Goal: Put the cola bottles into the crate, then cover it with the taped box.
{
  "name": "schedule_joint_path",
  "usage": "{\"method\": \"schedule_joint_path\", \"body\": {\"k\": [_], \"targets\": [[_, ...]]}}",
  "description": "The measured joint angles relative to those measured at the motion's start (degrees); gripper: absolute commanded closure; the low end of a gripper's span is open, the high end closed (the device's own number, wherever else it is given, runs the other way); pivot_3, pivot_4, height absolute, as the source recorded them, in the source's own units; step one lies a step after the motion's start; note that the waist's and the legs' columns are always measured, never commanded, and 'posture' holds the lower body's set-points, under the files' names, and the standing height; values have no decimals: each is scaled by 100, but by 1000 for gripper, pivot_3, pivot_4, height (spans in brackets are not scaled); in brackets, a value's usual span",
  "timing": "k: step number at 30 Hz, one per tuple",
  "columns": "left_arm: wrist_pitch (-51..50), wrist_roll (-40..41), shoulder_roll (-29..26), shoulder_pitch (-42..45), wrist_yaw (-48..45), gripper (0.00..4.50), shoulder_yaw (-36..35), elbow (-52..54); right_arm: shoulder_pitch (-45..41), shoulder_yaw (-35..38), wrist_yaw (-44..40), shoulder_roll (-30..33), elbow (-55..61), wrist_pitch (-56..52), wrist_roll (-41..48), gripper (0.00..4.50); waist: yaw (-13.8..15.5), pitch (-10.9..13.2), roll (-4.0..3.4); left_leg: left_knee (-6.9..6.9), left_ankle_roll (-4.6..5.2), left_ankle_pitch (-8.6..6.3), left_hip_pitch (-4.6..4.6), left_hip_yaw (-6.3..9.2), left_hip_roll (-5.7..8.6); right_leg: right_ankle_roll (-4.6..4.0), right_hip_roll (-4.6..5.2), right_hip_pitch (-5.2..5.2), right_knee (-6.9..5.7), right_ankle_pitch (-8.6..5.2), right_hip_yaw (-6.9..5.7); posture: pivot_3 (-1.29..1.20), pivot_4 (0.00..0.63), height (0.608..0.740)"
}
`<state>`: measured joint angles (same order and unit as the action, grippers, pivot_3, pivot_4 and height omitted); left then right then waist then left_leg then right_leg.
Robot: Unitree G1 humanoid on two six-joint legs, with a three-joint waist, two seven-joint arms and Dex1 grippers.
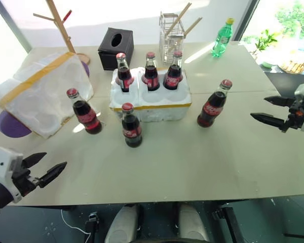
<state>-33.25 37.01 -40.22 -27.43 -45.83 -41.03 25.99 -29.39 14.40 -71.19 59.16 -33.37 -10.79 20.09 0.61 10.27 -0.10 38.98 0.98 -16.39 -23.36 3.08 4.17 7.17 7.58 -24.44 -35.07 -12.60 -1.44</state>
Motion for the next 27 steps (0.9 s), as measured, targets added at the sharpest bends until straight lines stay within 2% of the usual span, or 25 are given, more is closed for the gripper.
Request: {"method": "schedule_joint_path", "body": {"k": [7, 20, 23, 27], "targets": [[23, -23, 164, 102, 135, 232, 173, -15, -7, -4, 2, -27, -72, 69, -61, 0, 6, 0, -1, 0, 0, 0, 0, 0, 0, 0, -1, 0, -1, 0, 0, 0, 150, 740], [-6, 19, 80, 397, 228, 232, 161, -349, -35, -5, 3, -164, -70, -12, -63, 0, -2, 0, -1, 0, 0, 0, 1, -1, 1, 1, -9, 0, -2, 0, 0, 0, 150, 740], [-1, -1, 80, 399, 208, 105, 161, -390, -34, -5, 5, -177, -60, -79, -61, 0, 4, 0, -1, 1, 0, 0, 0, -1, 1, 1, -8, 0, -2, 0, 0, 0, 150, 740], [-7, 251, 170, 1040, 317, 105, 174, -497, 118, 14, -92, -105, 283, -364, 28, 0, 26, 0, -4, 3, -3, 2, 0, 2, 2, 1, -7, 1, -6, 1, -2, 0, 150, 740]]}}
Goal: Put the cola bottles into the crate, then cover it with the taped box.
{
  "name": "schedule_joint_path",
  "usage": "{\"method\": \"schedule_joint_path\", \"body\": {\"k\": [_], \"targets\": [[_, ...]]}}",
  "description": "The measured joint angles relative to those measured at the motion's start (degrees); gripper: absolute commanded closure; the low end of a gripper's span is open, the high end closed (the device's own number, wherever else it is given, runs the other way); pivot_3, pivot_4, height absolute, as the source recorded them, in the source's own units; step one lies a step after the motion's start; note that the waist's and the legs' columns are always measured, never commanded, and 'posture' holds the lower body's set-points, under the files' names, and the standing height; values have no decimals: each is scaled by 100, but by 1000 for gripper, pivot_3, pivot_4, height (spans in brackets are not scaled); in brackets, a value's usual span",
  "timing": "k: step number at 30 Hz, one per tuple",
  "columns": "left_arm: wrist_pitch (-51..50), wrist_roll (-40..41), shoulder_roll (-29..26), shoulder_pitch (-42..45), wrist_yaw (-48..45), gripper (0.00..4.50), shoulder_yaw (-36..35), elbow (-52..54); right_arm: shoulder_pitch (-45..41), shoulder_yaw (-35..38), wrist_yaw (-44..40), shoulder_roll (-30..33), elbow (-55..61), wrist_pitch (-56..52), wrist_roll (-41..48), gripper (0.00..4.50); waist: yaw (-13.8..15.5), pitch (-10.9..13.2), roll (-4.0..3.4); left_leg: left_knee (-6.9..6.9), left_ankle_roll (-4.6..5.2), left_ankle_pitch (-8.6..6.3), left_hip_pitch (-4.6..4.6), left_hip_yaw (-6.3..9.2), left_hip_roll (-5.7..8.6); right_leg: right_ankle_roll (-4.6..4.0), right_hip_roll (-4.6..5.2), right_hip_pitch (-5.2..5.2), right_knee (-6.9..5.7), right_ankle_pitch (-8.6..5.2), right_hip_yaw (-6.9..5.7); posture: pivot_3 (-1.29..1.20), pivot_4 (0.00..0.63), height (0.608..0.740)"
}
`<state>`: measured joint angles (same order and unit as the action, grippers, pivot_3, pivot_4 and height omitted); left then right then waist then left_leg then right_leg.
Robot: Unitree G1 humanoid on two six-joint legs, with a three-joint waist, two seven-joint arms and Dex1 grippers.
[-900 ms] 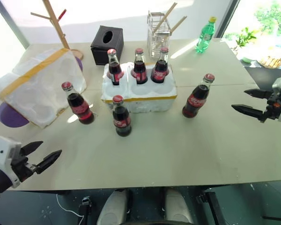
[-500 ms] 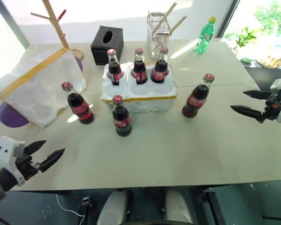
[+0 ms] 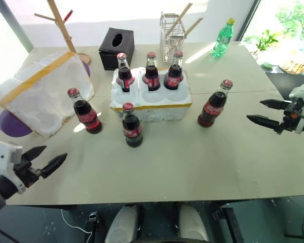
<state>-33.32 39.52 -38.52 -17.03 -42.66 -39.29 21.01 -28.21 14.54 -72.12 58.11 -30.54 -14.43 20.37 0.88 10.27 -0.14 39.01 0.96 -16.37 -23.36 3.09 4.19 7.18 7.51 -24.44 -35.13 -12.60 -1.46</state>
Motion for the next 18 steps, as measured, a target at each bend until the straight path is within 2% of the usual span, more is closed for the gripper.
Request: {"method": "schedule_joint_path", "body": {"k": [4, 10, 14, 18], "targets": [[11, 97, -136, 497, 26, 105, 58, -88, 455, 328, -445, 527, 1042, -860, 514, 0, -16, 2, -9, -1, 3, -2, -1, 1, 2, 13, 0, -3, 0, 7, 0, 0, 150, 740], [147, -155, -489, 1417, -195, 105, 715, -735, 1906, 1727, -1106, 1052, 3948, -3214, 2426, 0, -4, 0, -13, 0, 3, -2, 0, 5, -3, 12, 5, 2, -2, 6, -4, 0, 150, 740], [435, -486, -536, 2044, -376, 105, 1291, -1336, 2027, 2270, -648, 977, 5209, -4077, 3468, 0, -4, 0, -8, 2, 3, -2, 0, 4, -2, 12, 5, 1, -1, 7, -5, 0, 150, 740], [668, -773, -497, 2567, -462, 105, 1797, -1777, 1869, 2268, -81, 860, 5693, -4413, 4121, 0, 6, 4, -1, 2, 3, -2, -4, 4, 1, 16, 8, -2, -1, 9, -5, 0, 150, 740]]}}
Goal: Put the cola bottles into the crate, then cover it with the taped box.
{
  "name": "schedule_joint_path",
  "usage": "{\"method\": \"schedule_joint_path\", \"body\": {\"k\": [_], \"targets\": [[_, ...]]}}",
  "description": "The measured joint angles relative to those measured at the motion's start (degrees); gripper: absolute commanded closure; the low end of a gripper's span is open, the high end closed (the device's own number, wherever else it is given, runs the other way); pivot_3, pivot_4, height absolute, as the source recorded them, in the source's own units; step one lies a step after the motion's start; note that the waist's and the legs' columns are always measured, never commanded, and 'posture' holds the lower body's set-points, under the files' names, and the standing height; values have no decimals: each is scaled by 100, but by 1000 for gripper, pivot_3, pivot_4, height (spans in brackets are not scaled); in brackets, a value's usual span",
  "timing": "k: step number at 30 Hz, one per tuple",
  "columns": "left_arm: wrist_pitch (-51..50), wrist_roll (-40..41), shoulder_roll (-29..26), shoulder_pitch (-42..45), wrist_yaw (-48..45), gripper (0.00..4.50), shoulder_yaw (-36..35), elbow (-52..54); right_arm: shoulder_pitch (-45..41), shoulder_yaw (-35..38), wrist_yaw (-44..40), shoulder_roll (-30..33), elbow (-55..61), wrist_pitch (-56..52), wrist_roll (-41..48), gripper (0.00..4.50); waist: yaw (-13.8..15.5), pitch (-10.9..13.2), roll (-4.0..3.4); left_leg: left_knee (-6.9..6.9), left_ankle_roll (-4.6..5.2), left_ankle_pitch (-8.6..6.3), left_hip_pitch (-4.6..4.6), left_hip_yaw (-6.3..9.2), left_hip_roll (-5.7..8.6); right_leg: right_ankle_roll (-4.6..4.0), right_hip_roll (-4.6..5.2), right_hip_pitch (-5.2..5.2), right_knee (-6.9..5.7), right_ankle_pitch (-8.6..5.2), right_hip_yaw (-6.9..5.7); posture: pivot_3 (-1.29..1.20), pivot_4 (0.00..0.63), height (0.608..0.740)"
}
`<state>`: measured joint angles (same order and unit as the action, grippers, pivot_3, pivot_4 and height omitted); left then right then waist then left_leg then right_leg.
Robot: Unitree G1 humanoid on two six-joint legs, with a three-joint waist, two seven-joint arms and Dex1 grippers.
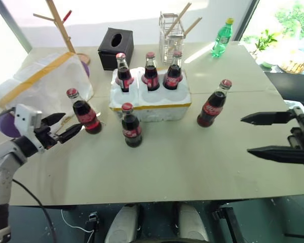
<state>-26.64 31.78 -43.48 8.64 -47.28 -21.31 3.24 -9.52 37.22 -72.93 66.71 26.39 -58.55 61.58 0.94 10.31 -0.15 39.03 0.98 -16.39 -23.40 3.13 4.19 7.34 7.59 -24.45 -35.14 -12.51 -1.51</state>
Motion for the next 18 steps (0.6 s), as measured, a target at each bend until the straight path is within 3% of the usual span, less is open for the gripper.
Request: {"method": "schedule_joint_path", "body": {"k": [10, 13, 15, 18], "targets": [[632, -670, 523, 1015, 117, 105, 721, -1125, -607, -350, 1072, -17, 268, -229, 1039, 0, -7, 1, 4, 0, 1, 1, -1, 0, 2, 2, 0, -1, -1, 1, -1, 0, 150, 740], [817, -752, 607, 1149, 112, 916, 776, -1289, -773, -550, 1290, -18, 274, -229, 1191, 0, -8, 1, 7, 0, 1, 1, -1, 0, 2, 2, -1, -1, -1, 1, -1, 0, 150, 740], [838, -741, 635, 1149, 71, 1734, 773, -1291, -867, -694, 1442, -20, 270, -229, 1266, 0, -11, 1, 7, 0, 1, 1, -1, 0, 2, 2, 0, -2, -1, 1, -1, 0, 150, 740], [734, -696, 594, 1142, -8, 1708, 740, -1262, -972, -795, 1626, -21, 270, -230, 1418, 0, -12, 1, 8, 0, 1, 1, -1, 0, 2, 2, -1, -2, -1, 1, -1, 0, 150, 740]]}}
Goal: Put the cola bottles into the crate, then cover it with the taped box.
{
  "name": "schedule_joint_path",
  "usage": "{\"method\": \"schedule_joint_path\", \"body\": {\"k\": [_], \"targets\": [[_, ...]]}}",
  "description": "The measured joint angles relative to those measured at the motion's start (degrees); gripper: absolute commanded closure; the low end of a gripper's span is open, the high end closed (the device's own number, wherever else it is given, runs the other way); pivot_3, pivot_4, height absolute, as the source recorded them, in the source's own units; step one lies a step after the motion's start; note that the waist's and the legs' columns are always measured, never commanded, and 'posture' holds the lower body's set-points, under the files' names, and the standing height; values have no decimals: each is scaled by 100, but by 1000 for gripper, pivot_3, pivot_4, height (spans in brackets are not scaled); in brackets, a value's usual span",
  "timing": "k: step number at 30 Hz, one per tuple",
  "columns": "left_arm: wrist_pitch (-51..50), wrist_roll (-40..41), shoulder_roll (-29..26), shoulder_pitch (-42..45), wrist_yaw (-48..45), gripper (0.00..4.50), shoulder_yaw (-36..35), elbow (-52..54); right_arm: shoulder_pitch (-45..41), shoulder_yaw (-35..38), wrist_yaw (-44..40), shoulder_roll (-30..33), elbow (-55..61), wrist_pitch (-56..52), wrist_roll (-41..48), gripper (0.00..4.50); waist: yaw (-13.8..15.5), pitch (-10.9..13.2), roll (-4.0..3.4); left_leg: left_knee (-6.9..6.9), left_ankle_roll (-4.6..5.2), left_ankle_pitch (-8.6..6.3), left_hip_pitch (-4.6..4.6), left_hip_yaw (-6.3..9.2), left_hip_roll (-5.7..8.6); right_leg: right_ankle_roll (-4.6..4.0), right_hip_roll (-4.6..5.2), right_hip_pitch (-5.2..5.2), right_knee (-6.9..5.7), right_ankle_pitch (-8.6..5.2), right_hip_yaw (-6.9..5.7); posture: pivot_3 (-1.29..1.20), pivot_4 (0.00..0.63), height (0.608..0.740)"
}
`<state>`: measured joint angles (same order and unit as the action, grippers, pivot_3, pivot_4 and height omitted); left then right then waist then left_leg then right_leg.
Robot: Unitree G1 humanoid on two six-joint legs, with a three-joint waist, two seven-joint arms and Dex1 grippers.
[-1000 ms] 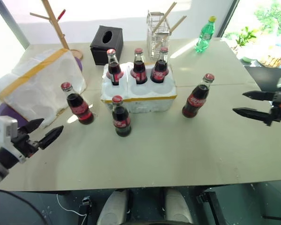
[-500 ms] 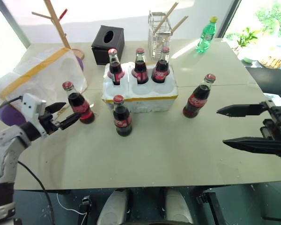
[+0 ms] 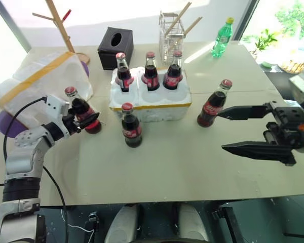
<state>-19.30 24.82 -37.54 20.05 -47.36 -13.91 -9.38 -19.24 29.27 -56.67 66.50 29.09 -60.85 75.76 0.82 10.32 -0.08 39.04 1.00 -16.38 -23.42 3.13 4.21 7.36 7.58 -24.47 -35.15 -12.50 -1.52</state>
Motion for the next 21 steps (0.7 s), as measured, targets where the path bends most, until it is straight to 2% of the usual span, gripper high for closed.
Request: {"method": "schedule_joint_path", "body": {"k": [2, 7, 12, 15, 18, 21], "targets": [[-188, 107, -74, -14, -65, 1708, -26, 62, -53, -29, 84, 0, -3, 0, 58, 0, -2, 2, 3, 0, 0, 0, -1, 0, 0, 0, -1, -1, 0, 0, 0, 0, 150, 740], [-1433, 979, -651, 70, -627, 1708, -94, 730, -112, -146, 318, -6, 2, 19, 100, 0, 7, 15, 25, 3, 1, -1, -8, 2, 1, 0, -4, -5, -1, 0, -3, 0, 150, 740], [-1992, 1318, -974, 1645, -1210, 1708, 79, 589, -78, -214, 434, -51, 46, 185, -25, 0, 75, 27, 45, 14, -3, 3, -11, 10, 4, 1, -13, 0, -4, 1, -14, 0, 150, 740], [-1822, 1146, -686, 2857, -1456, 1708, 448, -163, 18, -236, 508, -136, 96, 270, -73, 0, 128, 25, 45, 14, -2, 4, -8, 7, 5, 2, -17, 2, -7, 1, -14, 0, 150, 740], [-1353, 690, -233, 3500, -1637, 1708, 880, -1175, 138, -244, 635, -267, 125, 342, -85, 0, 131, 26, 46, 12, -17, 13, -6, 3, 2, 2, -22, 2, -8, 1, -15, 0, 150, 740], [-819, 208, 142, 3724, -1763, 1708, 1289, -1994, 244, -250, 767, -342, 249, 392, -95, 0, 117, 30, 53, 12, -14, 12, -8, -2, 1, 2, -22, -1, -5, 1, -13, 0, 150, 740]]}}
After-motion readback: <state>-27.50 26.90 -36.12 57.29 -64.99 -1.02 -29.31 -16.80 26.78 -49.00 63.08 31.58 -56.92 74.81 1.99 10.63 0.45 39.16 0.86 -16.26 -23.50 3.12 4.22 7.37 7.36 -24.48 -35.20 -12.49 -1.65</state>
